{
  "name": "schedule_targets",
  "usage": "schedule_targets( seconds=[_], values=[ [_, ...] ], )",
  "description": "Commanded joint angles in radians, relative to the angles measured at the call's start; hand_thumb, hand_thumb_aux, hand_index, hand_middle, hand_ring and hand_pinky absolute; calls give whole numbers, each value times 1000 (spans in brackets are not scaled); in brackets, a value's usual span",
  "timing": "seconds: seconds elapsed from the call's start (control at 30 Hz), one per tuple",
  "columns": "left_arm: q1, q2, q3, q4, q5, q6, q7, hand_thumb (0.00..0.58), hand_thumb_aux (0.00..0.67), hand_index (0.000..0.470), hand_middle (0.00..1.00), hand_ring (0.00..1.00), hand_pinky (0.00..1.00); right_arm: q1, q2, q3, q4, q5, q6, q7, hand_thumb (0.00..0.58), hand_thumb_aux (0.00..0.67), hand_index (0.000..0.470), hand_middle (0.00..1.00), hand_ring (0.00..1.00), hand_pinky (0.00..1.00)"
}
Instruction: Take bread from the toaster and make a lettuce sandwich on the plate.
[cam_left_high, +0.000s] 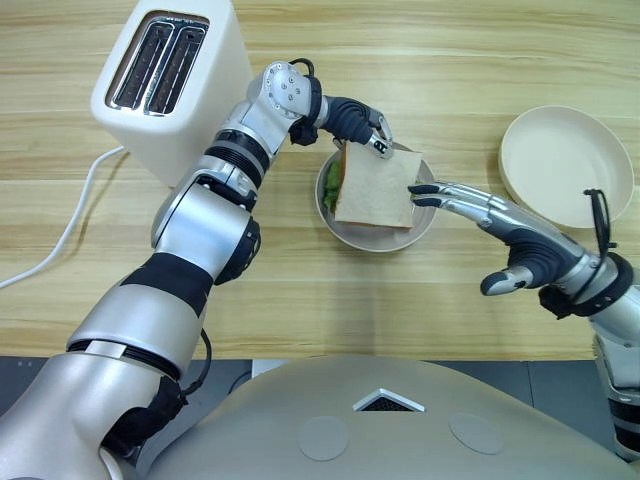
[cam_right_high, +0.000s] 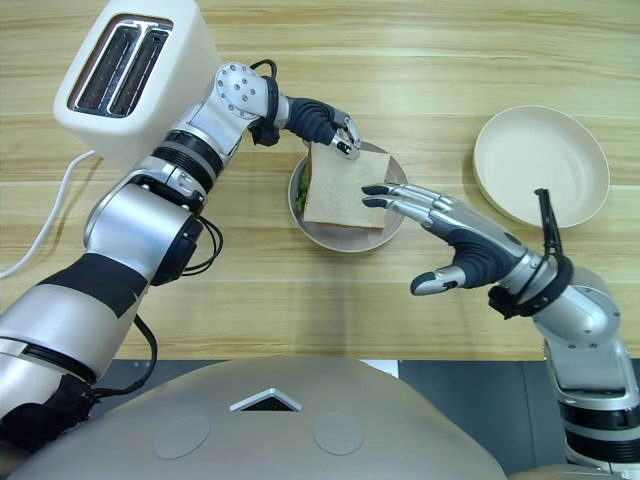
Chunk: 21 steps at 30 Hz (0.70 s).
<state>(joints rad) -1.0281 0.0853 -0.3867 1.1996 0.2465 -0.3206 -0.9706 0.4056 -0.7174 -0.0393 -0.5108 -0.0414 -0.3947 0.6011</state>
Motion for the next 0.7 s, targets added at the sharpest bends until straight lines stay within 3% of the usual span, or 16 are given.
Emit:
schedule_targets(
  seconds=[0.03, 0.33, 0.53, 0.57, 0.6, 0.7],
  values=[
    [10, -11, 1, 16, 18, -2, 12, 580, 670, 470, 1000, 1000, 1000, -68, 43, 101, 74, -115, 5, -8, 0, 0, 0, 0, 0, 0],
    [19, -10, 3, 24, 22, -7, 10, 580, 670, 470, 1000, 1000, 1000, -292, 119, 212, 412, -488, -71, -246, 0, 0, 0, 0, 0, 0],
    [34, 9, -30, 7, 71, -51, 24, 580, 670, 470, 1000, 1000, 1000, -355, 101, 287, 620, -588, -97, -333, 0, 0, 0, 0, 0, 0],
    [28, 24, -47, -12, 96, -79, 52, 474, 384, 269, 0, 0, 0, -361, 101, 303, 649, -582, -100, -327, 0, 0, 0, 0, 0, 0],
    [18, 48, -73, -41, 138, -113, 94, 0, 0, 0, 0, 0, 0, -367, 102, 323, 679, -577, -102, -317, 0, 0, 0, 0, 0, 0],
    [-24, 164, -97, -260, 252, -206, 228, 0, 0, 0, 0, 0, 0, -386, 109, 375, 754, -566, -112, -288, 0, 0, 0, 0, 0, 0]
  ],
)
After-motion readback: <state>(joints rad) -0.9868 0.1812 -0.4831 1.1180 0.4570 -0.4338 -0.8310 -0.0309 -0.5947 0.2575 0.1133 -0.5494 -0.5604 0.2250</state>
